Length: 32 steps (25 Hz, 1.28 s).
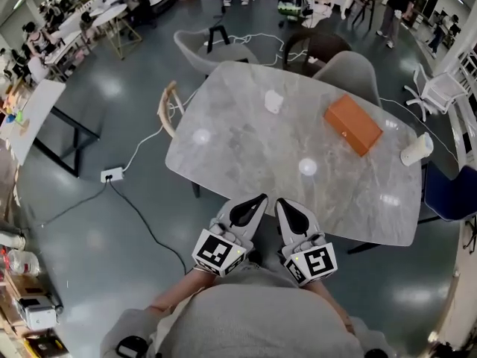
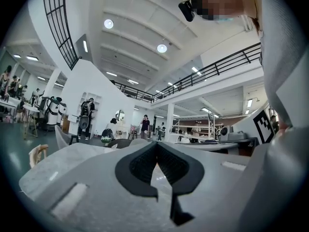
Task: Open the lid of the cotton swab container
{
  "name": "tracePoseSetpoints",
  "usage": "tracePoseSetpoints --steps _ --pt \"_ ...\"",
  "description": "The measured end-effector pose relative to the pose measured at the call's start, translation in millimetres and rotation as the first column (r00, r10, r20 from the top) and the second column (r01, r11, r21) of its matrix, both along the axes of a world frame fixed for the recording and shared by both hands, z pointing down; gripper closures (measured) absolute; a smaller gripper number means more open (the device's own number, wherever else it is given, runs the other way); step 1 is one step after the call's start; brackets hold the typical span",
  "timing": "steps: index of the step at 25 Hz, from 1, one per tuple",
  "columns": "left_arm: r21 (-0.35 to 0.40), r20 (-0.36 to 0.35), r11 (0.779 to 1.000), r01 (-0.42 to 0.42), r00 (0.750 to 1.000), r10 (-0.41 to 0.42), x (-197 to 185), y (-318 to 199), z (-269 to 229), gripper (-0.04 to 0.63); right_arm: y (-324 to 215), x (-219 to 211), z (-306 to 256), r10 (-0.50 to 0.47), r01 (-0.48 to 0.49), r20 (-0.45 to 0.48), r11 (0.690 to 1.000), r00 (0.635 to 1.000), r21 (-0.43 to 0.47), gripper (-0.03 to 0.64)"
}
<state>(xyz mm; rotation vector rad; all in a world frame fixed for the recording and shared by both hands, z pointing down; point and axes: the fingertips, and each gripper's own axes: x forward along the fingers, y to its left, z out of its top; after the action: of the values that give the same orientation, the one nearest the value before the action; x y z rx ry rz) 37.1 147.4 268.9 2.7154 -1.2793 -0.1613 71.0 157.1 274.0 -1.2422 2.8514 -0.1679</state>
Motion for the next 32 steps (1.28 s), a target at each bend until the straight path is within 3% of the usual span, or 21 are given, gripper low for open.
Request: tracePoseSetpoints --steps 11,23,32 --pt "0.007 -0.005 1.000 -0.022 1.000 0.022 -14.4 -57.1 4.1 0.597 -56.5 -19.2 -2.2 0.001 -0.001 -0.015 1.000 1.000 0.015 0.615" --pt "0.043 0.004 0.993 -0.106 0.994 0.106 -42.4 -186.6 -5.4 0.597 -178.7 -34.5 -8.9 0.123 -0.122 -0.022 0.992 0.992 0.045 0.614" --pt "0.028 0.025 0.980 -0.199 0.980 0.198 -44.3 -247.2 -3.1 0.597 -245.9 -33.8 -8.6 0.213 -0.212 -0.022 0.977 0.977 0.033 0.614"
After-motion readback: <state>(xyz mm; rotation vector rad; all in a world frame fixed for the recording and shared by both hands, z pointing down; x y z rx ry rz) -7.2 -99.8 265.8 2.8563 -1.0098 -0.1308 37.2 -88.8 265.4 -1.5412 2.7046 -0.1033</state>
